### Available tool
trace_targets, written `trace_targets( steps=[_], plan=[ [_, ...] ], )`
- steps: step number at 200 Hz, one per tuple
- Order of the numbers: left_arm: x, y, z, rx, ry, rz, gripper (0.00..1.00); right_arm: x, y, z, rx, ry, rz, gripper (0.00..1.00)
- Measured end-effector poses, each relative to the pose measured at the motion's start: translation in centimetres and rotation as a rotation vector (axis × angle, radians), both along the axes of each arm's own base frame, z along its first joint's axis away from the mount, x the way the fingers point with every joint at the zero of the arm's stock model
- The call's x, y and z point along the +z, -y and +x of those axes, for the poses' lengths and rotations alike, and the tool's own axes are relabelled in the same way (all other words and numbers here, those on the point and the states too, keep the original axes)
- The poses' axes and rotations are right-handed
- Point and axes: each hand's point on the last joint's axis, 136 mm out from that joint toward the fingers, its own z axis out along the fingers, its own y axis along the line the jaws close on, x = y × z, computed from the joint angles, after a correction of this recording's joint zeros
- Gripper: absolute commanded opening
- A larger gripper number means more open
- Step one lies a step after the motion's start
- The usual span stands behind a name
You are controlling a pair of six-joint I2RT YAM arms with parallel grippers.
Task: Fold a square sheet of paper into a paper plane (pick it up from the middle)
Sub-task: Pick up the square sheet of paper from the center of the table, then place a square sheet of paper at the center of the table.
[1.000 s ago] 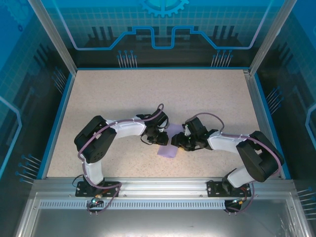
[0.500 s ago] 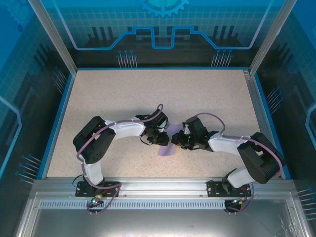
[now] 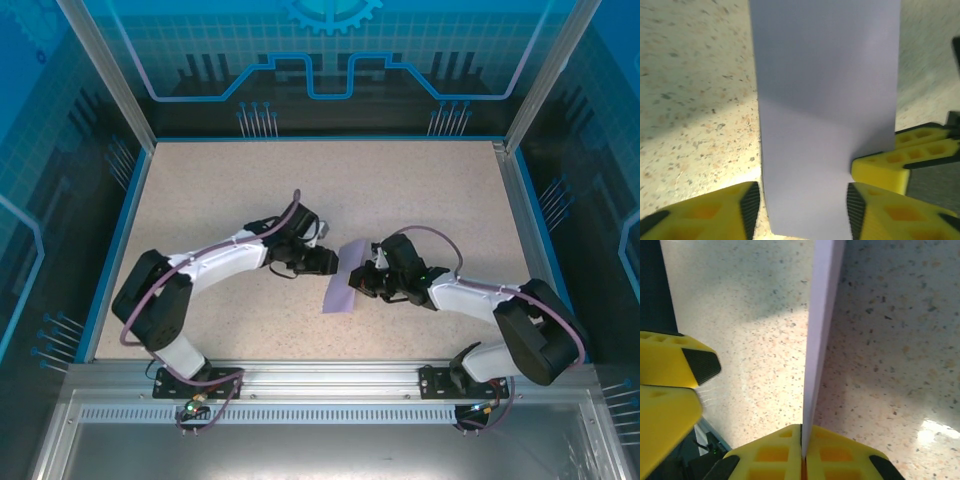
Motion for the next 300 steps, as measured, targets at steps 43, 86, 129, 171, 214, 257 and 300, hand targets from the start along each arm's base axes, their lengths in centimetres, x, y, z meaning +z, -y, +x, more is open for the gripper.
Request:
trace_targets(
  steps=[43, 86, 129, 171, 214, 257, 300],
  plan=[
    [1.5, -2.3, -0.2, 0.085, -0.015, -0.095, 0.67, 2.5, -0.3, 1.1, -0.002, 0.057, 0.088, 0.05],
    [2.4, -3.3, -0.7, 0.169, -0.064, -0.226, 0.69, 5.0, -0.5, 2.4, -0.006, 0.102, 0.171, 0.04],
    [5.2, -2.5, -1.0, 0.190, -0.054, -0.354, 0.71, 7.7, -0.9, 3.7, -0.013, 0.154, 0.259, 0.04],
    [5.3, -2.7, -1.9, 0.215, -0.082, -0.386, 0.72, 9.3, -1.3, 4.3, -0.009, 0.178, 0.310, 0.03],
    [5.5, -2.7, -2.6, 0.236, -0.109, -0.433, 0.72, 9.9, -1.2, 4.7, -0.018, 0.191, 0.331, 0.03],
    [5.6, -2.5, -2.8, 0.250, -0.138, -0.469, 0.71, 9.7, -1.3, 4.8, -0.019, 0.185, 0.335, 0.03],
    [6.4, -2.2, -2.6, 0.248, -0.130, -0.500, 0.67, 9.8, -1.3, 4.8, -0.018, 0.190, 0.338, 0.03]
  ],
)
